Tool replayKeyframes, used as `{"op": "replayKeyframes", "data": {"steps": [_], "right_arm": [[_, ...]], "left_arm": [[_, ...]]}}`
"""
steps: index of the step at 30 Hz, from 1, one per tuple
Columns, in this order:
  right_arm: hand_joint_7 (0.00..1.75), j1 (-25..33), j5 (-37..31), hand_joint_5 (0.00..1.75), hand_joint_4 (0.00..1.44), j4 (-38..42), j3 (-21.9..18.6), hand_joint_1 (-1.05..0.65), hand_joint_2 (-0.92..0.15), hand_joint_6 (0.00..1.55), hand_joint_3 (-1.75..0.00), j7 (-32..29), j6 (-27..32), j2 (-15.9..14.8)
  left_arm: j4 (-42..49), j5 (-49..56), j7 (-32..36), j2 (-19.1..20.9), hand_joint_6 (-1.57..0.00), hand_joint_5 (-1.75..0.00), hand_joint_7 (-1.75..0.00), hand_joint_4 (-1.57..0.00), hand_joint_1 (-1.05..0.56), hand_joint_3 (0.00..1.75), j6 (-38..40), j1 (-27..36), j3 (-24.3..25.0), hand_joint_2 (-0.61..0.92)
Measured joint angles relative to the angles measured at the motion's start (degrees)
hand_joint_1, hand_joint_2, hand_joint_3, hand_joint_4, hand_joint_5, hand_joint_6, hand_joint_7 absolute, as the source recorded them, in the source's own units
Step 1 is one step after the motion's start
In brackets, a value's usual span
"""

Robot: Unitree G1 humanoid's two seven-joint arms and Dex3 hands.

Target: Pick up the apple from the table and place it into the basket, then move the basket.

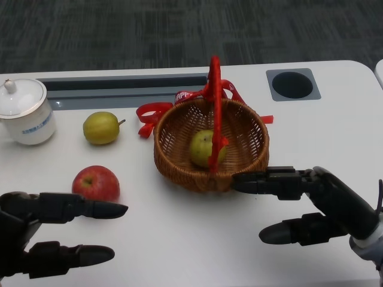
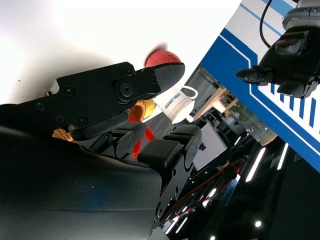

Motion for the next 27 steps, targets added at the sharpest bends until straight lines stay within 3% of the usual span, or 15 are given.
{"op": "replayKeyframes", "data": {"steps": [20, 23, 27], "right_arm": [[0.01, 2.9, 2.3, 0.01, 0.72, -3.3, 1.9, -0.46, -0.91, 0.66, 0.0, 2.1, 1.0, -0.1], [0.01, 3.1, 2.5, 0.0, 0.72, -3.7, 1.9, -0.46, -0.92, 0.65, 0.0, 2.4, 1.5, -0.2], [0.0, 3.2, 2.6, 0.0, 0.71, -4.2, 1.9, -0.46, -0.92, 0.65, 0.0, 2.9, 1.7, -0.2]], "left_arm": [[0.5, 0.1, 0.4, -0.2, -0.98, -0.04, -0.01, -1.06, -0.23, 0.0, -1.7, 0.2, -0.2, 0.72], [0.5, 1.0, 0.8, -0.2, -0.82, -0.01, 0.0, -0.89, -0.31, 0.0, -2.1, 0.2, 0.0, 0.7], [0.3, 8.6, 4.6, -0.2, -0.49, 0.0, 0.0, -0.52, -0.54, 0.0, -3.8, 0.2, 2.1, 0.68]]}}
